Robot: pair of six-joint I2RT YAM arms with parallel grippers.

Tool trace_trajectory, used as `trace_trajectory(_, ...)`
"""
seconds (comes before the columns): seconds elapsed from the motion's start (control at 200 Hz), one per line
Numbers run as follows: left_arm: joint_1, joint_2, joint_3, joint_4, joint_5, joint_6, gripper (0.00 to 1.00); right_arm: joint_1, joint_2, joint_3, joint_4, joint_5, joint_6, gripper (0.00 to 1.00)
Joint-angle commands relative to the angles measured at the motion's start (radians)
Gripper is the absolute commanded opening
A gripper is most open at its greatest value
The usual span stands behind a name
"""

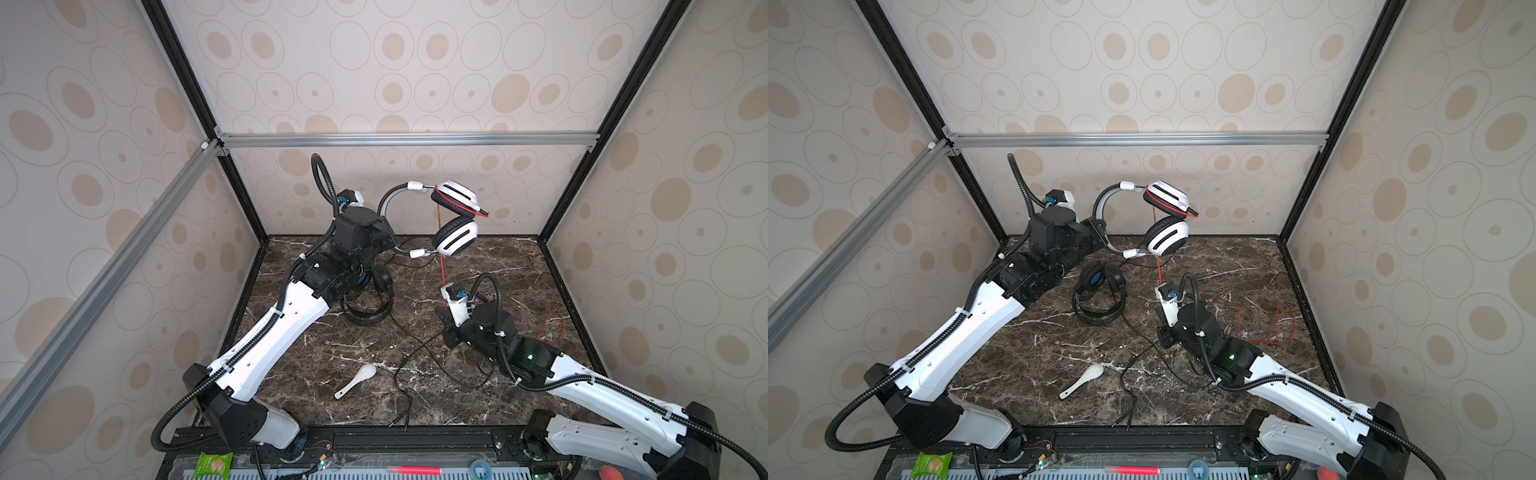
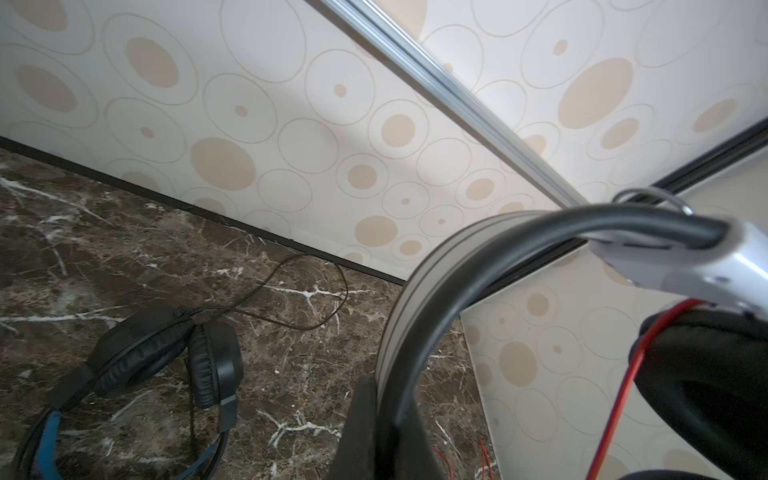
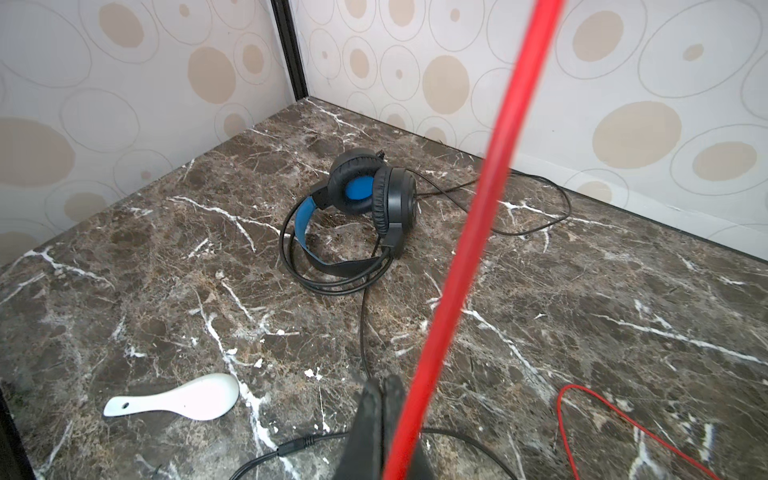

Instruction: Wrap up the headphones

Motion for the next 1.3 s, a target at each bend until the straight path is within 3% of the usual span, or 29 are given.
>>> trace_trajectory(0.0,0.007,-0.005,0.015,0.099,-0.143,-0.043,0.0,0.019,0.012,0.042,-0.085,0.053,-0.015,0.03)
trace_trajectory(0.28,-0.044,0.047,-0.069,0.1,-0.314,0.098,0.0,0.026,0.038,0.13,-0.218,0.037,-0.082,0.03)
trace_trajectory(0.61,-0.184,0.07,-0.141,0.082,-0.547,0.399,0.0,0.024,0.103,0.306,-0.45,0.055,-0.229,0.04)
trace_trajectory(0.78,-0.234,0.059,-0.186,0.07,-0.486,0.549,0.0,0.024,0.116,0.353,-0.523,0.07,-0.32,0.05)
trace_trajectory(1.08,-0.243,-0.015,-0.262,-0.006,-0.305,0.658,0.0,0.018,0.122,0.409,-0.582,0.128,-0.442,0.1)
trace_trajectory(1.29,-0.242,-0.018,-0.284,-0.021,-0.245,0.743,0.0,0.016,0.176,0.452,-0.584,0.225,-0.488,0.12)
